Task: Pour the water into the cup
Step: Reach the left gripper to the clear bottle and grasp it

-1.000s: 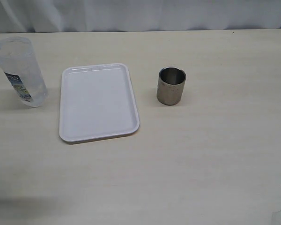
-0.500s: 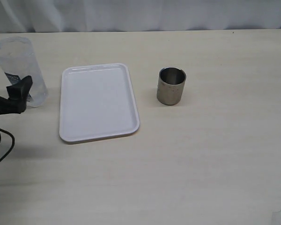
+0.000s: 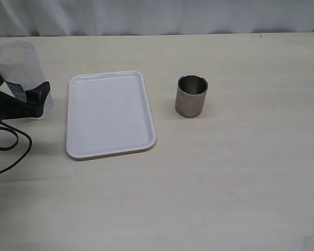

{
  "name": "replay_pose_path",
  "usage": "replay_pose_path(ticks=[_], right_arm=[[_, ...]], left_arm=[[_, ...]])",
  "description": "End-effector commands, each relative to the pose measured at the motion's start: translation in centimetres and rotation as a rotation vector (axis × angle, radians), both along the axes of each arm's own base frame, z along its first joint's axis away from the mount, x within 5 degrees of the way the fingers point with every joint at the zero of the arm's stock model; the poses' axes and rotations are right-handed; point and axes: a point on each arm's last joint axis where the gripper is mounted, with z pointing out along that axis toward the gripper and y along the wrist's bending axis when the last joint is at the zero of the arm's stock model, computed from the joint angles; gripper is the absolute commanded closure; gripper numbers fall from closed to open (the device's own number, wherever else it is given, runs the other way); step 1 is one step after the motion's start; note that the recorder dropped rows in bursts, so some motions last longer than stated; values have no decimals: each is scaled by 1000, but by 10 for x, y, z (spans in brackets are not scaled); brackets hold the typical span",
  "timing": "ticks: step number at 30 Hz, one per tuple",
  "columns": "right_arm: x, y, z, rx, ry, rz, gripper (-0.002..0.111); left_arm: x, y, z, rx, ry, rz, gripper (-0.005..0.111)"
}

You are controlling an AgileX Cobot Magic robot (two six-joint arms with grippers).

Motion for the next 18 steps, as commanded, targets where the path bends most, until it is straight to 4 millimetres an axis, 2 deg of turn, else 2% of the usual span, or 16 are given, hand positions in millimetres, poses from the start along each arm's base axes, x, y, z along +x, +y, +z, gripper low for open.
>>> replay_pose_path(ticks=[1,6,11,18], right_arm=[[0,0,-2,-4,5,-9,104],[0,0,-2,-4,5,-9,104],[0,0,-2,-4,5,-9,104],[0,0,-2,-4,7,-9,104]], left_arm=[[9,-2,-6,-1,-7,-11,2],[18,-1,-5,1,-29,-11,2],[27,-5,-12,-7,-25,-50,2],[32,-4,-12,-21,-31,-39,2]])
